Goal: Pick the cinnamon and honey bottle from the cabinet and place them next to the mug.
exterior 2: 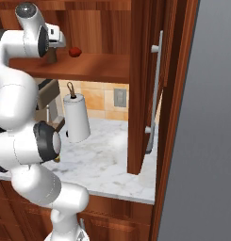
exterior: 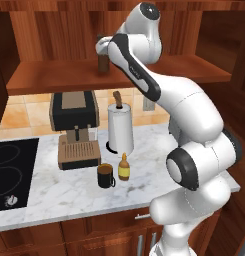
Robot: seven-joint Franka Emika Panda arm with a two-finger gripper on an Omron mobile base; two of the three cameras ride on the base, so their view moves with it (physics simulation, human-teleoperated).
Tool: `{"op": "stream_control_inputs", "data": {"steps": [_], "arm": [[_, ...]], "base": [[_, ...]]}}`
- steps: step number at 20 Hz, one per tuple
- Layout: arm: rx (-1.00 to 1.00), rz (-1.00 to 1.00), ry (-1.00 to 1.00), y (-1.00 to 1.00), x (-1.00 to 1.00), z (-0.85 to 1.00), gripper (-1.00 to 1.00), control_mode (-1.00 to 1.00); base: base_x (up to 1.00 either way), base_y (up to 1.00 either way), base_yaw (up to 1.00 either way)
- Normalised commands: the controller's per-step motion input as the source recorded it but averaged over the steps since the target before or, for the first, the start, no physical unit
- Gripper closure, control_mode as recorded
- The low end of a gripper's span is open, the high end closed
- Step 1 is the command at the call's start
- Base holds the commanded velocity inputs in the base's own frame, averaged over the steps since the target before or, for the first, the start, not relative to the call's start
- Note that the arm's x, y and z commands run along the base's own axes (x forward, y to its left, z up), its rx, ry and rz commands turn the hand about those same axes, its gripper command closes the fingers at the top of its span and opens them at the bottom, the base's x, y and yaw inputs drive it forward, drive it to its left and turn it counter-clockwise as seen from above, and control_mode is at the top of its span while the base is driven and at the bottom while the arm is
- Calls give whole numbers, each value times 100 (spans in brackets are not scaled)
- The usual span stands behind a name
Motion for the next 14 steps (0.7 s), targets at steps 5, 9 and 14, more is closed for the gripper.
{"op": "stream_control_inputs", "data": {"steps": [5,9,14], "arm": [[-6,0,-3,16,15,0,-100,-100],[-5,0,0,7,29,-1,-100,-100],[-1,-1,0,3,25,-1,-100,-100]], "base": [[0,0,0],[0,0,0],[0,0,0]]}}
